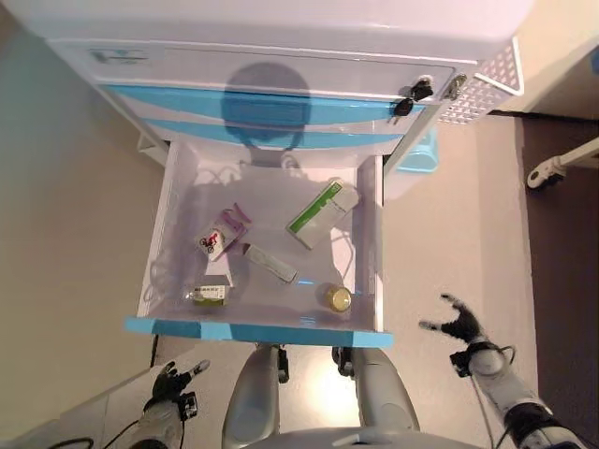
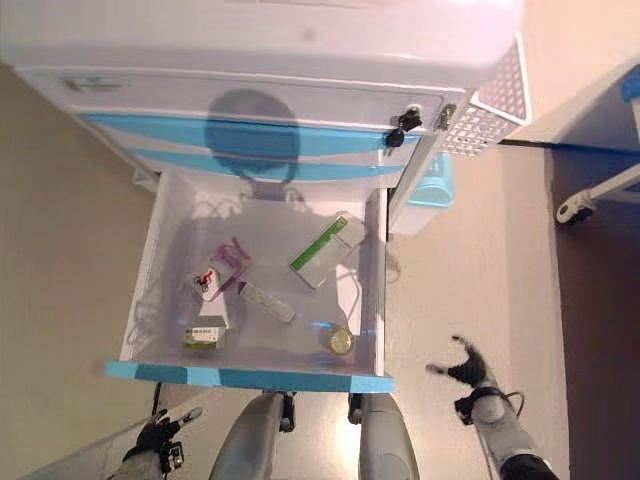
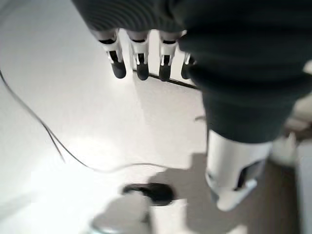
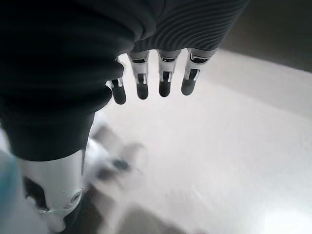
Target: Open the drawer and pick up the medicine
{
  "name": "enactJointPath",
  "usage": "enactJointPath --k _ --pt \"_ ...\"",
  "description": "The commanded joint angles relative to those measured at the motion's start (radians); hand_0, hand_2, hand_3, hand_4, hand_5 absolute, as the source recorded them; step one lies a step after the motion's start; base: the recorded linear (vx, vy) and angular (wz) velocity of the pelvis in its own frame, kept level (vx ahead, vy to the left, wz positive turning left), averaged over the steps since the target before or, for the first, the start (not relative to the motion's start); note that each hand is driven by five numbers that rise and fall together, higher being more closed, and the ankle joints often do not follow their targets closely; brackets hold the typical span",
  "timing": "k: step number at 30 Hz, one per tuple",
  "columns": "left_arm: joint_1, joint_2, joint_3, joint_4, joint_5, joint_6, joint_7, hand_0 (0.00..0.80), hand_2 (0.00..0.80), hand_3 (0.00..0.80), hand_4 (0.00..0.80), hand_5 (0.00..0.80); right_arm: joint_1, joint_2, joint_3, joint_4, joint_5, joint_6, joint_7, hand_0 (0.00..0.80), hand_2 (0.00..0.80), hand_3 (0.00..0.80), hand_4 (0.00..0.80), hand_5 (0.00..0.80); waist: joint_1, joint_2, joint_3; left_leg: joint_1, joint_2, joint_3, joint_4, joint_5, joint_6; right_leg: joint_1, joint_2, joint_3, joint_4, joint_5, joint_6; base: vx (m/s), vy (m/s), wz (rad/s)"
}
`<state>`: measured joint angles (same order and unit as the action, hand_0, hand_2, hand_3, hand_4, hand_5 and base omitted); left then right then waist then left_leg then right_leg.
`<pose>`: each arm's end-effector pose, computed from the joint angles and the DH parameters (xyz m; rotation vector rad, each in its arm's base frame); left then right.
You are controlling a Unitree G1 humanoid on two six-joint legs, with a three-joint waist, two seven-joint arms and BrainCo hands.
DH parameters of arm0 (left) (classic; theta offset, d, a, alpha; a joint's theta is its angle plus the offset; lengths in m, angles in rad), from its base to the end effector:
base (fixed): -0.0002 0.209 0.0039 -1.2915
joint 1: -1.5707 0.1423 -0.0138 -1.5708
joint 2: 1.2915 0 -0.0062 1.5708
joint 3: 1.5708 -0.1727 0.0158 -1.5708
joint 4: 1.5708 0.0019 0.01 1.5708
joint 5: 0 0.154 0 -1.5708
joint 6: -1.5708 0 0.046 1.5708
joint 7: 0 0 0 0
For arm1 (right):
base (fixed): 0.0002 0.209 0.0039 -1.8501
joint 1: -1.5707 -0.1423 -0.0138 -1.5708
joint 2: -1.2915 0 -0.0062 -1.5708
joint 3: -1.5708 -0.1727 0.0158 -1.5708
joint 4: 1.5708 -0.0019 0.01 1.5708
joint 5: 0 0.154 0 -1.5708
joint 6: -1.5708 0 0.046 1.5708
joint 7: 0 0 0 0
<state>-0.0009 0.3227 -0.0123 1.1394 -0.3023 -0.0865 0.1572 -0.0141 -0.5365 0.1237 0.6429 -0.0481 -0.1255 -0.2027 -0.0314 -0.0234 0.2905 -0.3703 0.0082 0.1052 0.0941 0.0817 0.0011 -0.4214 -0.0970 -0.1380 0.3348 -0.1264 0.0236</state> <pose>0.0980 0.2614 -0.1008 0.1187 1.0004 0.4792 0.1801 -0.2794 -0.0238 -0.6526 0.4636 -0.1941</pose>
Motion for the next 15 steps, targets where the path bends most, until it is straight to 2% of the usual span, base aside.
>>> enactJointPath --k 1,4,5,7,11,13,15 --pt "0.002 0.026 0.035 0.069 0.184 0.011 0.020 0.000 0.000 0.000 0.000 0.000 0.036 -0.087 -0.082 -0.121 -0.002 -0.047 -0.033 0.000 0.000 0.000 0.000 0.000 -0.027 -0.037 -0.050 0.015 -0.055 0.014 -0.044 -0.007 0.022 0.009 -0.007 0.048 -0.198 0.237 0.070 0.048 0.066 -0.51" --pt "-0.001 0.022 0.023 0.084 0.241 0.009 0.032 0.000 0.000 0.000 0.000 0.000 0.042 -0.114 -0.114 -0.185 -0.014 -0.059 -0.034 0.000 0.000 0.000 0.000 0.000 -0.032 -0.045 -0.052 0.024 -0.049 0.037 -0.044 -0.015 0.021 0.008 -0.001 0.077 -0.214 0.253 0.077 0.016 0.025 -0.50" --pt "-0.002 0.022 0.006 0.096 0.307 0.018 0.036 0.000 0.000 0.000 0.000 0.000 0.056 -0.132 -0.157 -0.311 -0.007 -0.071 -0.023 0.000 0.000 0.000 0.000 0.000 -0.040 -0.057 -0.055 0.037 -0.042 0.061 -0.047 -0.020 0.020 0.012 0.004 0.100 -0.228 0.264 0.082 0.006 0.012 -0.39" --pt "-0.005 0.021 -0.007 0.111 0.353 0.023 0.031 0.000 0.000 0.000 0.000 0.000 0.076 -0.143 -0.188 -0.423 0.021 -0.084 0.008 0.000 0.000 0.000 0.000 0.000 -0.043 -0.067 -0.061 0.050 -0.038 0.078 -0.054 -0.023 0.018 0.019 0.008 0.117 -0.241 0.270 0.086 0.008 0.001 -0.57" --pt "-0.013 0.015 0.014 0.126 0.352 0.021 0.027 0.000 0.000 0.000 0.000 0.000 0.119 -0.180 -0.223 -0.665 0.051 -0.138 0.079 0.000 0.000 0.000 0.000 0.000 -0.044 -0.079 -0.074 0.072 -0.037 0.086 -0.071 -0.023 0.015 0.036 0.010 0.126 -0.254 0.272 0.090 0.007 -0.013 -0.22" --pt "-0.014 0.014 0.018 0.128 0.355 0.020 0.022 0.000 0.000 0.000 0.000 0.000 0.128 -0.190 -0.224 -0.707 0.063 -0.147 0.099 0.000 0.000 0.000 0.000 0.000 -0.043 -0.081 -0.078 0.072 -0.038 0.088 -0.074 -0.019 0.014 0.037 0.008 0.125 -0.259 0.276 0.091 -0.001 -0.013 -0.04" --pt "-0.018 0.010 0.021 0.137 0.365 0.017 0.009 0.000 0.000 0.000 0.000 0.000 0.138 -0.234 -0.208 -0.851 0.115 -0.177 0.176 0.000 0.000 0.000 0.000 0.000 -0.037 -0.086 -0.085 0.086 -0.041 0.082 -0.077 -0.023 0.013 0.053 0.003 0.118 -0.262 0.273 0.093 0.000 0.000 0.00"
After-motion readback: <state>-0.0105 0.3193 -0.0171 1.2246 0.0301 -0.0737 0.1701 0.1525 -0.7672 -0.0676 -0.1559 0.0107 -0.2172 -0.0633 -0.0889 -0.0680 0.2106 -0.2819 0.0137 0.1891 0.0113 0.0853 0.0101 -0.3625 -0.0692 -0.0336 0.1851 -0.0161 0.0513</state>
